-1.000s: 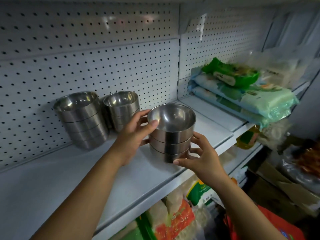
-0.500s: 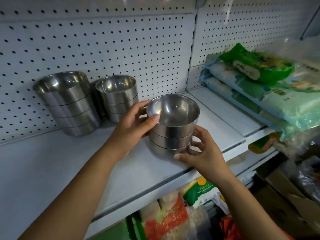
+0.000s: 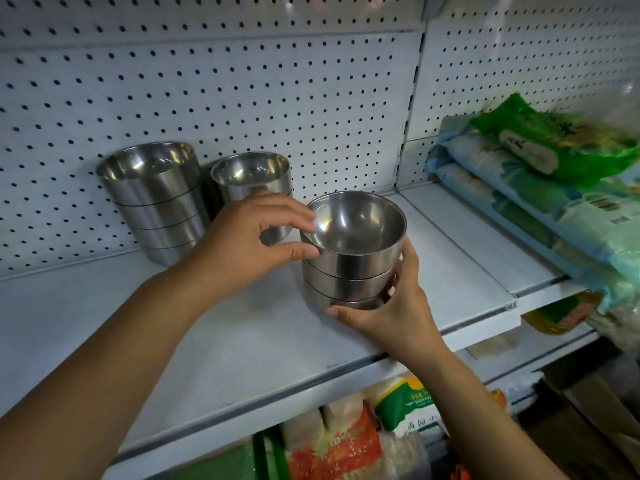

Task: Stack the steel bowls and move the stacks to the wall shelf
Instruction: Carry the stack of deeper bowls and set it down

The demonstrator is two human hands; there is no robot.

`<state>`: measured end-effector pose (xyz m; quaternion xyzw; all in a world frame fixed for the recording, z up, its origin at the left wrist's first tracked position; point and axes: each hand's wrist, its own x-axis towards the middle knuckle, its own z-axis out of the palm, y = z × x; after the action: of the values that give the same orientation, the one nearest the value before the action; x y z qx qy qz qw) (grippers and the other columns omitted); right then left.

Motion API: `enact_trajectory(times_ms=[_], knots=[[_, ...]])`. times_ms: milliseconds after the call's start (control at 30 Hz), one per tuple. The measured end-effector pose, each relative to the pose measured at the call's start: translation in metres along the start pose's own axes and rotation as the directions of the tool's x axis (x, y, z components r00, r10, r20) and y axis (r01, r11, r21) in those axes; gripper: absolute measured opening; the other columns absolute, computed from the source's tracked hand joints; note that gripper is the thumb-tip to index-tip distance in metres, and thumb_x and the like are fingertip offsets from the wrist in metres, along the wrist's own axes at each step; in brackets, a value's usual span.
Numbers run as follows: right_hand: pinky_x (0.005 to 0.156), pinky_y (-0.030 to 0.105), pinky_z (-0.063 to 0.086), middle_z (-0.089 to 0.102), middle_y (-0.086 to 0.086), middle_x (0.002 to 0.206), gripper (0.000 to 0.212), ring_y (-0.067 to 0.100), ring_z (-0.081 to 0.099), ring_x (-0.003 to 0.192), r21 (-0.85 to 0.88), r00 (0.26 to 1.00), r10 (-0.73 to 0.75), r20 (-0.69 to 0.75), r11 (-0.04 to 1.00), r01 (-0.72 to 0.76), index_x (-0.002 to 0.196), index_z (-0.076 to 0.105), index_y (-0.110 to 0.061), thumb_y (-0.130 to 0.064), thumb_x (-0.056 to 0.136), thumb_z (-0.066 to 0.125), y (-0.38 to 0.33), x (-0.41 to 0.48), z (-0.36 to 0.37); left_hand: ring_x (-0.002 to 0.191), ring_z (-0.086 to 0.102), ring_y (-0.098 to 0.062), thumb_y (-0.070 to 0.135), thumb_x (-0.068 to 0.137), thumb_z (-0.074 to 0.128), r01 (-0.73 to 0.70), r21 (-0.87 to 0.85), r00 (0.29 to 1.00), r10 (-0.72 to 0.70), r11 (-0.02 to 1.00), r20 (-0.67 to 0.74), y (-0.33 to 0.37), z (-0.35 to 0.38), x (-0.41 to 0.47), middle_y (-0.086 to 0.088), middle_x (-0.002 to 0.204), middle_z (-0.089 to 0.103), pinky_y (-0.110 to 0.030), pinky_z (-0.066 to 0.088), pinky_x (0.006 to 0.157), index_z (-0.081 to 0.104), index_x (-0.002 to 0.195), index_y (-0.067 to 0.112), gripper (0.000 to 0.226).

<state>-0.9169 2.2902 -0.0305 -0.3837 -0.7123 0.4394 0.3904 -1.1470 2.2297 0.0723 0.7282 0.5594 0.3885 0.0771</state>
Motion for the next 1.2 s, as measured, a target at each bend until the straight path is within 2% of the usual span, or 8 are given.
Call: enact_trajectory(times_ms=[133, 333, 500, 700, 800, 900, 1067, 1200], knots=[[0.1, 0.016, 0.05, 0.048, -0.031, 0.133, 0.138, -0.007, 0.055, 0.123, 0.009, 1.0, -0.026, -0.014, 1.0, 0.026, 0.157, 0.013, -0.042, -0.034, 0.052, 0.103, 0.008, 0.021, -0.002, 0.107, 0.067, -0.007, 0.033, 0.079, 0.084, -0.083, 0.086, 0.994, 0.088, 0.993, -0.058, -0.011, 0.007, 0.013, 0.007, 0.107, 0.074, -0.038, 0.053, 0.097, 0.081, 0.098, 0.016, 0.026], [0.09, 0.013, 0.052, 0.055, -0.024, 0.132, 0.125, 0.0, 0.057, 0.122, 0.03, 1.0, -0.027, -0.013, 0.999, 0.027, 0.152, 0.024, -0.043, -0.032, 0.055, 0.103, 0.011, 0.059, -0.005, 0.098, 0.067, -0.018, 0.031, 0.085, 0.081, -0.119, 0.258, 0.993, 0.111, 0.959, 0.044, -0.021, 0.001, 0.048, 0.004, 0.097, 0.074, -0.047, 0.055, 0.086, 0.081, 0.096, 0.018, 0.017], [0.073, 0.002, 0.044, 0.053, -0.015, 0.132, 0.123, 0.004, 0.055, 0.115, -0.004, 1.0, -0.013, 0.0, 1.0, 0.013, 0.154, 0.024, -0.033, -0.033, 0.058, 0.101, 0.009, 0.092, -0.001, 0.098, 0.06, -0.014, 0.032, 0.088, 0.077, -0.133, 0.446, 0.988, 0.085, 0.885, 0.125, -0.025, -0.009, 0.079, 0.009, 0.095, 0.073, -0.039, 0.05, 0.084, 0.08, 0.097, 0.026, 0.011], [0.087, 0.016, 0.048, 0.053, -0.012, 0.135, 0.124, 0.011, 0.055, 0.12, -0.012, 1.0, 0.012, -0.007, 1.0, -0.012, 0.154, 0.024, -0.03, -0.036, 0.057, 0.101, 0.011, 0.126, 0.005, 0.1, 0.058, -0.018, 0.039, 0.091, 0.073, -0.081, 0.54, 0.987, -0.009, 0.838, 0.162, -0.045, -0.01, 0.11, 0.008, 0.099, 0.068, -0.031, 0.039, 0.081, 0.079, 0.099, 0.032, 0.012], [0.07, 0.001, 0.041, 0.054, -0.012, 0.129, 0.121, 0.01, 0.055, 0.115, -0.002, 1.0, 0.013, -0.013, 1.0, -0.013, 0.153, 0.025, -0.03, -0.032, 0.058, 0.101, 0.011, 0.137, 0.007, 0.099, 0.06, -0.02, 0.041, 0.092, 0.07, -0.036, 0.532, 0.99, -0.043, 0.846, 0.136, -0.056, -0.01, 0.117, 0.006, 0.102, 0.067, -0.034, 0.044, 0.084, 0.077, 0.103, 0.036, 0.014], [0.062, -0.002, 0.042, 0.052, -0.015, 0.123, 0.12, 0.007, 0.054, 0.109, 0.017, 1.0, 0.009, -0.009, 1.0, -0.009, 0.153, 0.025, -0.031, -0.028, 0.059, 0.101, 0.013, 0.147, 0.008, 0.105, 0.058, -0.021, 0.04, 0.095, 0.067, -0.062, 0.551, 0.988, -0.028, 0.832, 0.152, -0.06, -0.01, 0.121, 0.006, 0.105, 0.072, -0.038, 0.043, 0.092, 0.078, 0.109, 0.034, 0.019], [0.073, 0.003, 0.041, 0.05, -0.013, 0.129, 0.123, 0.009, 0.053, 0.116, 0.026, 1.0, 0.0, 0.011, 1.0, 0.0, 0.154, 0.023, -0.032, -0.028, 0.059, 0.101, 0.016, 0.162, 0.009, 0.115, 0.056, -0.021, 0.039, 0.097, 0.065, -0.081, 0.584, 0.987, -0.017, 0.807, 0.159, -0.065, -0.009, 0.124, 0.004, 0.117, 0.072, -0.039, 0.039, 0.098, 0.074, 0.121, 0.032, 0.026], [0.09, 0.023, 0.044, 0.05, -0.009, 0.134, 0.125, 0.012, 0.05, 0.119, -0.02, 0.999, 0.017, 0.035, 1.0, -0.016, 0.154, 0.021, -0.029, -0.034, 0.059, 0.101, 0.019, 0.173, 0.008, 0.127, 0.05, -0.021, 0.037, 0.098, 0.066, -0.122, 0.641, 0.98, -0.009, 0.758, 0.197, -0.067, -0.009, 0.123, 0.006, 0.133, 0.067, -0.039, 0.03, 0.102, 0.068, 0.133, 0.028, 0.036]])
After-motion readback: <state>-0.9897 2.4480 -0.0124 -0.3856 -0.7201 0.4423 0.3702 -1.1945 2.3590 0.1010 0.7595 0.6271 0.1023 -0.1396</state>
